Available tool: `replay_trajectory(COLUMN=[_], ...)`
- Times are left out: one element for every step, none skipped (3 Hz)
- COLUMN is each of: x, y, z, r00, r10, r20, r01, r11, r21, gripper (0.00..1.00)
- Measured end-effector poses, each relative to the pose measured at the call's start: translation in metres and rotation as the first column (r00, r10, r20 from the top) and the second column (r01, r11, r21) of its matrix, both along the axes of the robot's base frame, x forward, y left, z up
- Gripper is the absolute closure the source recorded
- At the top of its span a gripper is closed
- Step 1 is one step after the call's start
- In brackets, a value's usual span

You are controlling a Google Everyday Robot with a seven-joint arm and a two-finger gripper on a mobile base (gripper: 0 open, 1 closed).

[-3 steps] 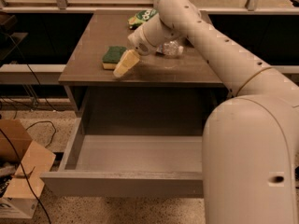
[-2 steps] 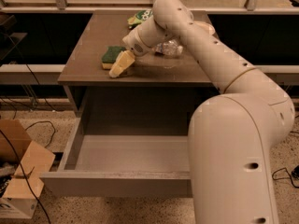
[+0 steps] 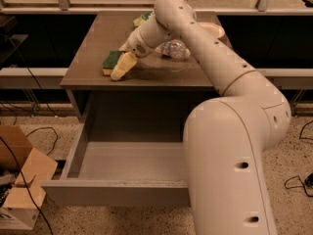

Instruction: Place sponge into top drawer

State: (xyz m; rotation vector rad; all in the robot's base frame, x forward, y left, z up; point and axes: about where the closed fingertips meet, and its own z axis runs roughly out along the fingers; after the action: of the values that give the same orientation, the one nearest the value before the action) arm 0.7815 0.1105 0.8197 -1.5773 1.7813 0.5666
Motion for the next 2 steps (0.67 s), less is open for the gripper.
replay_trajectory(x=[-0.006,-0.019], y=[-0.003,-0.011], z=[0.013,0.034], r00=[0.9998,0.9984], r10=[-0.004,-0.016], r20=[0.02,0.055], r01=[0.004,0.015], r11=[1.0,1.0], r21=[0.004,0.015], gripper=[0.62,0.85])
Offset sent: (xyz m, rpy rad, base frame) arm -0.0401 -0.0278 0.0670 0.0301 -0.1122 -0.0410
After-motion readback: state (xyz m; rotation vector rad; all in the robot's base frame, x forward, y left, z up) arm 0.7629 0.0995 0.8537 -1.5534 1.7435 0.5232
